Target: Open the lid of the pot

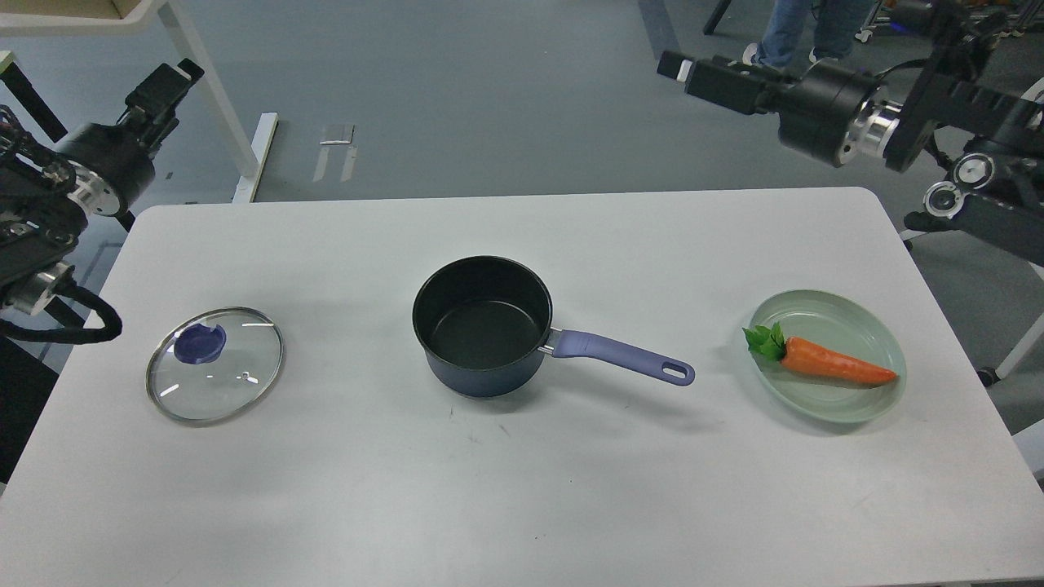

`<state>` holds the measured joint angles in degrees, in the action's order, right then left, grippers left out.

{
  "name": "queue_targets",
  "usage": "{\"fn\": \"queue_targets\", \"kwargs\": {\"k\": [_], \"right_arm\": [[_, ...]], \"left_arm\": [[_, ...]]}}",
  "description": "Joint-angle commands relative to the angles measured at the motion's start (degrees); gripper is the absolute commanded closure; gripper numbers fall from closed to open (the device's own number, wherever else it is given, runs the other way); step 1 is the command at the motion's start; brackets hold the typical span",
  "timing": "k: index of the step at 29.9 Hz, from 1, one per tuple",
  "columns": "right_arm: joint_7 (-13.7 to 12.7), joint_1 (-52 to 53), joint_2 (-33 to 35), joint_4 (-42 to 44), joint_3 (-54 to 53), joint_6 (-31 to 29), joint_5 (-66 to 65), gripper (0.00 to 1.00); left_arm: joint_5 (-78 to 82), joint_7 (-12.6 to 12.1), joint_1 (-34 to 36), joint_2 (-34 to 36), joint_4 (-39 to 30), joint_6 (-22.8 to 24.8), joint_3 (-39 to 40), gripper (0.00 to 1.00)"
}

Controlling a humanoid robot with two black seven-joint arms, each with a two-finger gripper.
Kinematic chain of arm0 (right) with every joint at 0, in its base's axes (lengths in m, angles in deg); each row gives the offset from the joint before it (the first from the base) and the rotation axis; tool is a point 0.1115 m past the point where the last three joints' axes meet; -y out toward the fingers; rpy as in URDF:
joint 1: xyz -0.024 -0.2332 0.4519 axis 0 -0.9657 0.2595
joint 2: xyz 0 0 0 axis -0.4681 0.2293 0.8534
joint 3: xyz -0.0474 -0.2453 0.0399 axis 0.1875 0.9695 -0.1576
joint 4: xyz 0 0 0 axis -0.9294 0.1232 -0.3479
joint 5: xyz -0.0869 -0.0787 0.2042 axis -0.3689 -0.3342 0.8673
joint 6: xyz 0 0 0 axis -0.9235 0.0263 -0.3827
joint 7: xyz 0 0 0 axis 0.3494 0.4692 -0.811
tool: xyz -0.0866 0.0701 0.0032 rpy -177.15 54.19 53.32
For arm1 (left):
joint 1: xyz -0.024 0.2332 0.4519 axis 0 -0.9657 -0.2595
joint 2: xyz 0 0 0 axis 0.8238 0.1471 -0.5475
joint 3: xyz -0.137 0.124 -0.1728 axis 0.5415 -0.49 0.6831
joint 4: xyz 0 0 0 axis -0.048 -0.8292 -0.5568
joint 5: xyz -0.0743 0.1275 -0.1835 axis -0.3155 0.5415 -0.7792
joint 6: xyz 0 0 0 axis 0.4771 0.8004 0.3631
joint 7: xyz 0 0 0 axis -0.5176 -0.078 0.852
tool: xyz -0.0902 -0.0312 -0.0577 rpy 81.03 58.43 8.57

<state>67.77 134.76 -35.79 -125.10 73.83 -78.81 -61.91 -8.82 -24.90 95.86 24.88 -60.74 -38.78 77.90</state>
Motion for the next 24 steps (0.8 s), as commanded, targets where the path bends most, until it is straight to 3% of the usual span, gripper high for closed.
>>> {"fn": "queue_targets", "kwargs": {"k": [1,8,14,17,24], "right_arm": [[-0.4,-3.3,0.2,1.4,-8.4,0.2,9.7,0.01],[-0.3,-5.3,-1.7,7.5,-12.3,1.7,32.9,0.00],[0.1,-10.6,-4.2,10.2,-14.1,1.8,47.4,0.00],[0.1,-14.0,-5.2,11.7,-17.0,1.8,54.0,0.00],[-1.1,-18.0,-16.5,25.8,-27.4,0.2,63.4,0.01]], "left_arm": [[-9.3,0.0,0.0,-3.9,0.5,4.7,3.9,0.01],[-22.4,0.0,-1.1,-8.4,3.8,7.7,8.4,0.01],[-31.1,0.0,-1.1,-12.4,10.1,13.9,8.6,0.01],[-33.0,0.0,-1.3,-14.1,11.3,14.1,8.6,0.01],[-35.2,0.0,-3.0,-16.0,11.4,14.4,10.7,0.01]]}}
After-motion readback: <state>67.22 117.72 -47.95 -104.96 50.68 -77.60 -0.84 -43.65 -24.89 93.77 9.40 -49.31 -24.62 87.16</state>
